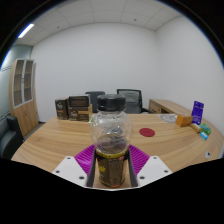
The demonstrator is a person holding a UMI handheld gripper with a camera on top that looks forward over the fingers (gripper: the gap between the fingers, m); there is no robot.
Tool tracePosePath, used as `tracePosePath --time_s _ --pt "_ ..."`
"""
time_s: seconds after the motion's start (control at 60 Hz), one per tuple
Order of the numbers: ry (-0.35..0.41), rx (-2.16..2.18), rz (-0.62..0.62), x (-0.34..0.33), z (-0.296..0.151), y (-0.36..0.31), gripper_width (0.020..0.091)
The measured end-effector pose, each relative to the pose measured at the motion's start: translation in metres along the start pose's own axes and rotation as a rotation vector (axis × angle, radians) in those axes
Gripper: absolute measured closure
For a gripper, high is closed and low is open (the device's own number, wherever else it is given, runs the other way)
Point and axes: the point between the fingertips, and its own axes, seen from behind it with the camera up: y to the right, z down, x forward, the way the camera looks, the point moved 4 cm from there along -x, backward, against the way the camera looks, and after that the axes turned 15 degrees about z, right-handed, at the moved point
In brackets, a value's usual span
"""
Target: Pour water
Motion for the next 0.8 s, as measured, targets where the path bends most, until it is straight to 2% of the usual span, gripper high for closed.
tracePosePath --time_s 0.15,0.217,0.233,0.367,0.467,0.55,0.7,0.8 --pt "0.022 -0.036 0.007 0.001 -0.001 -0.001 0.0742" --pt "0.011 -0.059 0.011 0.002 -0.001 -0.003 0.0745" --pt "0.007 -0.068 0.007 0.002 -0.002 -0.005 0.0774" --pt "0.002 -0.053 -0.024 0.002 -0.021 -0.02 0.0774" --pt "0.01 0.039 -0.081 0.003 -0.059 -0.043 0.0774" --pt "0.011 0.179 -0.184 0.006 -0.096 -0.068 0.0775" --pt "-0.07 0.554 -0.387 0.029 -0.166 -0.118 0.0775" --pt "-0.2 0.888 -0.526 0.047 -0.206 -0.143 0.0776"
